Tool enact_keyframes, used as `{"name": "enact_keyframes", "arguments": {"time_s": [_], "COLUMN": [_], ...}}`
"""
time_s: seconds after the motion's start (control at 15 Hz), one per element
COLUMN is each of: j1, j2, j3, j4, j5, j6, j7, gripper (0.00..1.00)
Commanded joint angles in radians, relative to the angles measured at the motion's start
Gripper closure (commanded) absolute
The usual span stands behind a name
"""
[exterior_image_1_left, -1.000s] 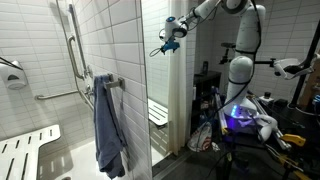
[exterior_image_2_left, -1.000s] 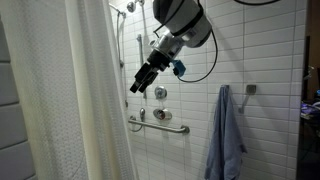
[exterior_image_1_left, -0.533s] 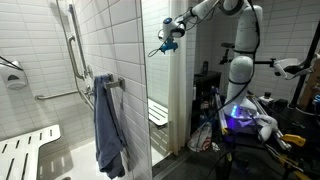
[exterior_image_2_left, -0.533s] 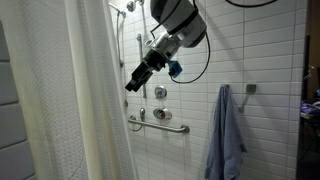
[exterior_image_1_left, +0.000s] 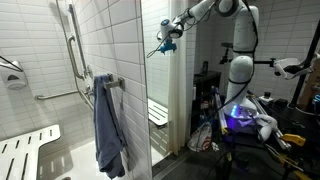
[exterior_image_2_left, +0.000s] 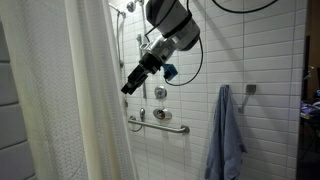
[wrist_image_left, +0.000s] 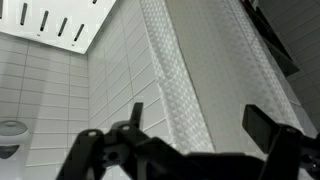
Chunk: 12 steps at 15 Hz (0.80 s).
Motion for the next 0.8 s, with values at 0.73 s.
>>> {"name": "enact_keyframes", "arguments": {"time_s": [0.73], "j1": [-0.028], "j2": [0.124], "j3": [0.034], "j4": [0.127], "j5": [-0.009], "j6": [-0.044], "j7": [-0.044], "gripper": [0.00]}}
